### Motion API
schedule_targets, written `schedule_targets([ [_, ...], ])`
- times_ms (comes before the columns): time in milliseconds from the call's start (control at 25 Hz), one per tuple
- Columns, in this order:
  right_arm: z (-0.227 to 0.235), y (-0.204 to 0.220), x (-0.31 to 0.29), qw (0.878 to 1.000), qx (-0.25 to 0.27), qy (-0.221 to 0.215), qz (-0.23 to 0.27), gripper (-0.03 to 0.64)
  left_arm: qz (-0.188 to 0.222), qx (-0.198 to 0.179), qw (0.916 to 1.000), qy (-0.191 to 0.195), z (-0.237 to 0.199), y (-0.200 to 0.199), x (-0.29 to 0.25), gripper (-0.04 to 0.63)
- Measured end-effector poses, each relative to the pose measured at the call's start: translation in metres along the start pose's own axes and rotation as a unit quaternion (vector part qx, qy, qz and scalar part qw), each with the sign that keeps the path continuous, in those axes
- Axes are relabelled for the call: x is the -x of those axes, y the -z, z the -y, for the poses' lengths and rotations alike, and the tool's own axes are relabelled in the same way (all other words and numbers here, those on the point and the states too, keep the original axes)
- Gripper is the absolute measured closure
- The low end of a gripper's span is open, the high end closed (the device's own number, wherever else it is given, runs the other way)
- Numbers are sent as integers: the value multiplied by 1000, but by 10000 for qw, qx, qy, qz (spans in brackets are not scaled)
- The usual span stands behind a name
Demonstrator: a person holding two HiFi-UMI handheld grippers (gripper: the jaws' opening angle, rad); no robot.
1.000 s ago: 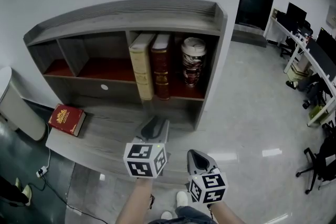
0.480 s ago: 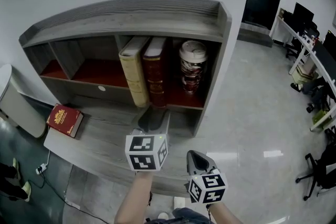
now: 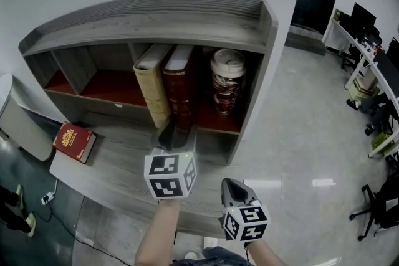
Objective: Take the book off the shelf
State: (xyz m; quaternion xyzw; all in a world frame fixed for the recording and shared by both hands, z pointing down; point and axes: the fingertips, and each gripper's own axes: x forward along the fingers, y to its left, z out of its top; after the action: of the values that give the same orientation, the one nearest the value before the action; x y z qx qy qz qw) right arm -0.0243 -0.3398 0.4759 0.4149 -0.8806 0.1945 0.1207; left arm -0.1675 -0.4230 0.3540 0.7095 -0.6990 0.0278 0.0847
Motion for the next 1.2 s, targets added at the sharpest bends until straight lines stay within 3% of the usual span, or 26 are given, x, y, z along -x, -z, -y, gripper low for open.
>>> schedule_targets([
  [280, 8, 0, -6, 9999, -121, -12, -39, 609, 120, 69, 9999, -76, -3, -12, -9, 399],
  [640, 15, 1, -11, 9998, -179, 7, -110, 609, 50, -306, 9989, -351, -1, -14, -19, 399],
  [1200, 21, 6, -17, 9993, -306, 30, -231, 609, 88, -394, 9972, -631, 0, -20, -39, 393],
])
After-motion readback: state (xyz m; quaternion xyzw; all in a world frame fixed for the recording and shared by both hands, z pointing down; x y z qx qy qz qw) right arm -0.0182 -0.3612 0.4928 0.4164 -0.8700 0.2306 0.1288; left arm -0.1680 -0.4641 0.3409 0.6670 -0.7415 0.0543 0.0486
